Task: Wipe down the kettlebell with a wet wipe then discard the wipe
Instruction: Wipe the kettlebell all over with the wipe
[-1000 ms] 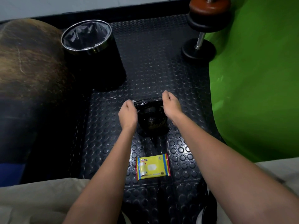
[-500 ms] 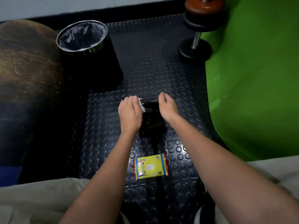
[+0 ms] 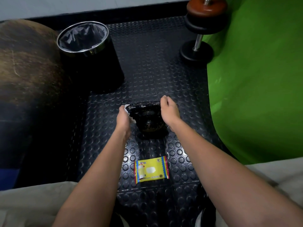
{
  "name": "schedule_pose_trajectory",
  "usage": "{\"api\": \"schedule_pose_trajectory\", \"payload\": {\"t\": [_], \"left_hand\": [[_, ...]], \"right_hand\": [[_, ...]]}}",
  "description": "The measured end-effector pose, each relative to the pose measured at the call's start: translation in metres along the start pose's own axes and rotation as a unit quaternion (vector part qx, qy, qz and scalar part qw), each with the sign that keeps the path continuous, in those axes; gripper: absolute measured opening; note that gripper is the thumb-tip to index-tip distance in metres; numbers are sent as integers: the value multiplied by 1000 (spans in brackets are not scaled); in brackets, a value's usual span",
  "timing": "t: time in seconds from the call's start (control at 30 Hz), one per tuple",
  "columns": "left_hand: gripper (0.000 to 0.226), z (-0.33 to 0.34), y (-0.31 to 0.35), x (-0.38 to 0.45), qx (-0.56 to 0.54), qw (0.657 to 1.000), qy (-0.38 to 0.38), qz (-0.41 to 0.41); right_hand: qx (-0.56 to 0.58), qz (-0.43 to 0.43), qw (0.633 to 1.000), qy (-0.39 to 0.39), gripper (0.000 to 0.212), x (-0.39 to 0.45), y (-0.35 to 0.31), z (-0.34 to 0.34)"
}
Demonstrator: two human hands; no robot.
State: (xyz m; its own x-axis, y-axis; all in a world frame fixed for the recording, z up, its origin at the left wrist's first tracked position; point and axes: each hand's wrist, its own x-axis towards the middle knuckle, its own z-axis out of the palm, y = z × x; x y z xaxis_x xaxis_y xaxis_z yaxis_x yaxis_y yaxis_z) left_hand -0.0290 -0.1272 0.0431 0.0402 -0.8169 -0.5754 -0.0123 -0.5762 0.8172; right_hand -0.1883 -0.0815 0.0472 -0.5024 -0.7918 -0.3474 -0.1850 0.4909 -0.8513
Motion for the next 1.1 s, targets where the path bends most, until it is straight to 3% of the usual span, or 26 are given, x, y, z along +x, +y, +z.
{"api": "schedule_pose_trajectory", "payload": {"t": [0.07,0.17,0.3,0.37,0.43,0.5,0.63,0.73,0.8,0.9,0.97,1.1], "left_hand": [[49,2,7,-4,74,997,15,15],[40,12,17,-17,239,957,59,151],[41,24,24,-21,438,826,74,346],[41,32,22,-21,500,763,87,400],[47,42,18,-27,545,720,87,422],[53,46,15,-31,552,709,89,430],[46,33,16,-28,512,716,65,470],[44,20,18,-23,440,773,51,455],[47,13,14,-19,375,832,55,405],[47,10,8,-17,234,933,62,267],[49,7,7,-14,167,965,58,194],[43,4,6,-5,69,993,36,92]], "right_hand": [[-7,2,1000,10,38,2,3,2],[-6,-5,1000,19,36,4,5,2],[-6,-6,999,32,39,5,3,4],[-6,-8,999,36,41,5,2,3],[0,-10,999,34,41,4,3,2],[12,-14,999,30,41,4,4,1],[31,-26,999,12,41,1,8,-3],[31,-30,999,-2,41,-1,9,-3],[26,-26,999,-16,41,-1,9,-3],[27,-20,999,-30,44,-1,9,-4],[32,-21,999,-28,45,-1,10,-6],[40,-16,999,-21,47,-1,9,-5]]}}
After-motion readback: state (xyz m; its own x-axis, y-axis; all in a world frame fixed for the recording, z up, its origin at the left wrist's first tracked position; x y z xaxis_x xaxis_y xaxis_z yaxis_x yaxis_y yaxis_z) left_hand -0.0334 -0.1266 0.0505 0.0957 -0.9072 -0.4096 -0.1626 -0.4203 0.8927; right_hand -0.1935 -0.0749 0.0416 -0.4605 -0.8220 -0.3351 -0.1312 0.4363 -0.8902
